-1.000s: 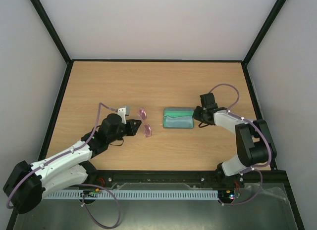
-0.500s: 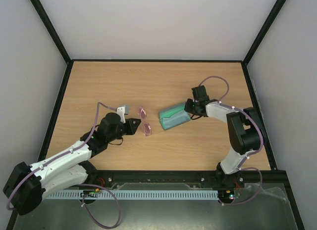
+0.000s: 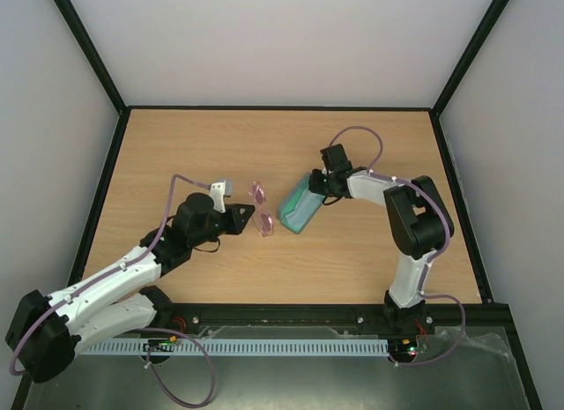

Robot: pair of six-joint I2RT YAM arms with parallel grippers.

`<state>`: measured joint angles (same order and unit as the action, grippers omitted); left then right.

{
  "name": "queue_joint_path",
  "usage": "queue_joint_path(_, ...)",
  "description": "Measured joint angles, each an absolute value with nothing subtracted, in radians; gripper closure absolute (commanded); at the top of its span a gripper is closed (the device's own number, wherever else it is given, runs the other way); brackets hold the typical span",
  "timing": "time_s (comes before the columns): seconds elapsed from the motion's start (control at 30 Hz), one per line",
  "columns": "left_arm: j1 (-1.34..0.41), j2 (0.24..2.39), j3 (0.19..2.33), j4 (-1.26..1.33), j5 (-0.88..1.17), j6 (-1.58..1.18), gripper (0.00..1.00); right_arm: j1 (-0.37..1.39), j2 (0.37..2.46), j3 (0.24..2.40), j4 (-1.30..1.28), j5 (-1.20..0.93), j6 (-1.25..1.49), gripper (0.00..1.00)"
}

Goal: Organize the sunglasses
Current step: Adjust the sunglasses case at the center of the board, then place the sunglasses in the sunglasses case.

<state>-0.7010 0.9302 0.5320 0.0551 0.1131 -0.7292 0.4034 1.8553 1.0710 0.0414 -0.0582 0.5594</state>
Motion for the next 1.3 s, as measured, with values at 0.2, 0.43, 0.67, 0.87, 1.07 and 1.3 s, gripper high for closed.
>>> queue_joint_path(0.2,-0.702,0.966,0.574,0.036,0.126,-0.708,0.94,0.434,1.901,1.125,0.051,-0.097,0.534,0.79)
queue_joint_path(0.43,-0.722,1.056,0.625,0.027,0.139,-0.681,0.94,0.463,1.932,1.177,0.051,-0.147,0.499,0.76)
queue_joint_path(0.67,-0.753,1.148,0.751,-0.047,0.141,-0.634,0.94,0.476,1.924,1.191,0.041,-0.130,0.481,0.61)
queue_joint_path(0.87,-0.805,1.288,0.979,-0.177,0.126,-0.567,0.93,0.456,1.794,1.174,-0.028,-0.074,0.482,0.57)
queue_joint_path(1.07,-0.831,1.475,1.200,-0.344,0.099,-0.508,0.92,0.367,1.557,1.040,-0.064,-0.022,0.482,0.55)
queue_joint_path(1.3,-0.840,1.718,1.429,-0.529,0.063,-0.468,0.94,0.327,1.411,0.909,-0.099,-0.026,0.482,0.54)
